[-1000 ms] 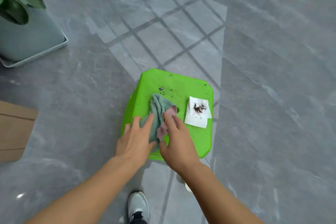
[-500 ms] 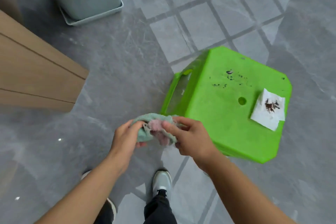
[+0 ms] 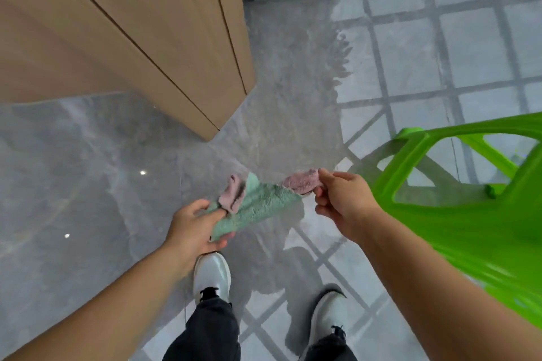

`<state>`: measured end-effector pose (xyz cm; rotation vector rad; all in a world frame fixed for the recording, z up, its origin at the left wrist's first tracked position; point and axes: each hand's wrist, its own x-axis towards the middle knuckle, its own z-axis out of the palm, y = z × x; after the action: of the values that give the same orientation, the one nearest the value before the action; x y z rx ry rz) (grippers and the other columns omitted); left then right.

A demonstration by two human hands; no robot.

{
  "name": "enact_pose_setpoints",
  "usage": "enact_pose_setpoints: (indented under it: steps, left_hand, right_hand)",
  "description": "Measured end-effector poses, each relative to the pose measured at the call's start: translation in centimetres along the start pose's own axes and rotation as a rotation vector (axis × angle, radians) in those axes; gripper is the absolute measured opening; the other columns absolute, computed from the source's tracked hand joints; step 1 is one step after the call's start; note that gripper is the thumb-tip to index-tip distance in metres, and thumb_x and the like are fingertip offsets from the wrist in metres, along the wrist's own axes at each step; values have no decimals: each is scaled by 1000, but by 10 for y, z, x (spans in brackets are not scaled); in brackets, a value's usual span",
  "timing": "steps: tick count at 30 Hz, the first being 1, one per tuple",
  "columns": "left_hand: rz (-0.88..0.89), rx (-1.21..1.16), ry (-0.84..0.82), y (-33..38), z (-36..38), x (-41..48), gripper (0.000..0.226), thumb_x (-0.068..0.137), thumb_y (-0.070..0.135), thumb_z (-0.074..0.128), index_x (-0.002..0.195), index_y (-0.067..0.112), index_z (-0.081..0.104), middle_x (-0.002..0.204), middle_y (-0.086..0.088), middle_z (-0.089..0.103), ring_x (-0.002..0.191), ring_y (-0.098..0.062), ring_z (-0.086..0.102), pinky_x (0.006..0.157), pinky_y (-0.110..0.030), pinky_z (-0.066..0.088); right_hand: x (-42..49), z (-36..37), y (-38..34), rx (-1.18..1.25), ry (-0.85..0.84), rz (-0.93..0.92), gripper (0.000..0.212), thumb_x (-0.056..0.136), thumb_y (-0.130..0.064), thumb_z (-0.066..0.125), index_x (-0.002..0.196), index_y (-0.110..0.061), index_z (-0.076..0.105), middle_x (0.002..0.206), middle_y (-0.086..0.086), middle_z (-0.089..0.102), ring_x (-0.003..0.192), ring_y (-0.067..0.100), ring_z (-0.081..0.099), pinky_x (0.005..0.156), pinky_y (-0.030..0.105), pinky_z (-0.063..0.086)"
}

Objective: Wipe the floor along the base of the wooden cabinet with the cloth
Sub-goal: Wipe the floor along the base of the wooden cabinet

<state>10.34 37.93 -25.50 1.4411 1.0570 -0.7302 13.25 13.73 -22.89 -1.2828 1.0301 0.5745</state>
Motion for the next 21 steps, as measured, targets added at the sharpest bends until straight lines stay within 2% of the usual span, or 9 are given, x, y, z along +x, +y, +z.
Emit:
enact_pose_setpoints:
  steps: [2, 6, 8, 10, 11, 13, 16, 18, 21]
  left_hand:
    - [78, 116, 65, 4, -15, 29, 12, 78, 13, 72, 79, 17, 61, 96, -13, 60, 75, -29, 64, 43, -28, 53]
    - [211, 65, 96, 18, -28, 100, 12, 78, 20, 73, 78, 17, 62, 84, -3, 60, 69, -17, 65, 45, -27, 54]
    - [269, -2, 104, 23, -21, 138, 11, 82, 27, 70, 82, 19, 62, 85, 0, 63, 65, -15, 68, 50, -30, 57]
    - [256, 17, 90, 21, -7, 181, 21, 85, 42, 63, 93, 22, 62, 95, -2, 65, 79, -26, 69, 70, -41, 60]
    - [257, 119, 108, 15, -4, 204, 32, 85, 47, 59, 102, 20, 61, 104, -6, 64, 92, -32, 66, 84, -47, 56]
    - [362, 562, 218, -7, -2, 248, 58, 84, 52, 57, 123, 9, 54, 128, -18, 57, 118, -38, 54, 103, -49, 42]
    - [569, 1083, 380, -39, -12, 301, 86, 80, 60, 55, 142, 5, 33, 150, -23, 31, 135, -43, 31, 111, -53, 32]
    - [666, 1245, 481, -48, -27, 331, 93, 78, 69, 44, 144, 5, 32, 153, -24, 26, 138, -48, 25, 108, -59, 31]
    - [713, 1363, 492, -52, -47, 364, 101, 77, 78, 26, 145, 3, 30, 154, -26, 26, 139, -52, 22, 109, -65, 28]
  right_hand:
    - [34, 30, 6, -142, 37, -1, 34, 99, -16, 50, 66, -9, 53, 51, 6, 50, 45, 17, 39, 45, 28, 39]
    - [110, 79, -2, -306, 160, -175, 37, 96, -15, 48, 60, -10, 57, 59, 12, 59, 49, 24, 48, 59, 37, 48]
    - [150, 98, -14, -254, 167, -269, 26, 94, -17, 48, 71, -11, 60, 63, 10, 65, 50, 22, 53, 54, 34, 50]
    - [190, 110, -17, -362, 166, -343, 14, 91, -25, 52, 93, -16, 62, 83, 10, 71, 64, 24, 64, 61, 34, 53]
    - [213, 113, -11, -518, 171, -408, 23, 90, -32, 54, 107, -19, 61, 97, 11, 71, 79, 27, 67, 71, 35, 53]
    - [253, 121, 10, -923, 165, -607, 51, 88, -43, 56, 132, -19, 47, 124, 15, 59, 111, 33, 57, 90, 39, 46]
    - [308, 141, 44, -1368, 83, -895, 89, 79, -65, 53, 147, -18, 20, 151, 17, 30, 139, 37, 27, 110, 50, 31]
    - [345, 162, 59, -1542, 73, -961, 113, 70, -82, 42, 151, -13, 4, 160, 18, 9, 148, 34, 2, 118, 55, 8]
    - [380, 199, 78, -1503, 132, -968, 137, 54, -96, 28, 151, -5, -7, 161, 20, -11, 147, 34, -16, 114, 58, -9]
